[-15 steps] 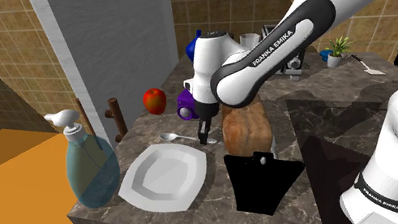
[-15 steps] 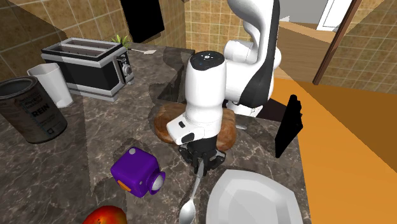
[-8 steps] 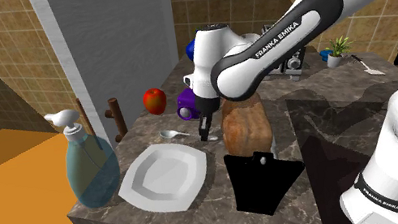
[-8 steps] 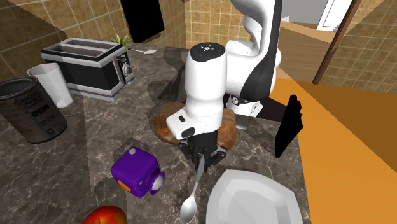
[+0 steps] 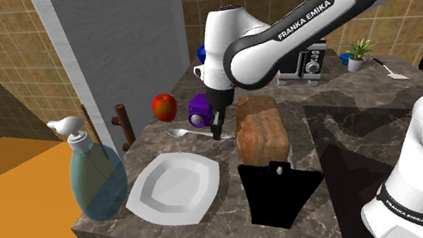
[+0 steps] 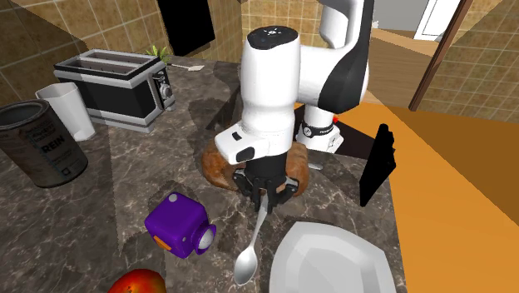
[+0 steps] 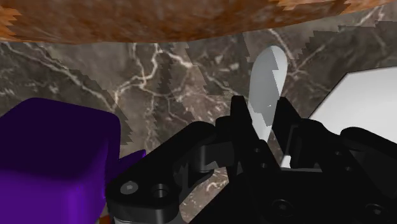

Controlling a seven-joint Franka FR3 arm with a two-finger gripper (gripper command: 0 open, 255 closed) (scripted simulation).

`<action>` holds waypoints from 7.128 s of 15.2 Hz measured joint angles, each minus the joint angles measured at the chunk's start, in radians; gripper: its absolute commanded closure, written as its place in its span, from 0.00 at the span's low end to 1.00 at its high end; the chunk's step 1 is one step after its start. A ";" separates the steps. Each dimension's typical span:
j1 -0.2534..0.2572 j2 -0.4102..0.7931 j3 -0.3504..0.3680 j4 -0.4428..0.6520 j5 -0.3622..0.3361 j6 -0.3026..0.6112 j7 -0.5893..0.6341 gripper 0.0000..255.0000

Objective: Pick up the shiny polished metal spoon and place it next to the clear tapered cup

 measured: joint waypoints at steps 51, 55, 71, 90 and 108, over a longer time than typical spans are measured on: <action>-0.162 -0.081 -0.276 0.389 -0.019 -0.490 -0.406 1.00; -0.199 -0.031 -0.337 0.443 -0.012 -0.501 -0.505 1.00; -0.395 0.332 -0.525 0.873 0.129 -0.625 -0.892 1.00; -0.395 0.350 -0.522 0.646 0.148 -0.385 -0.940 1.00; -0.396 0.413 -0.503 0.505 0.201 -0.165 -0.990 1.00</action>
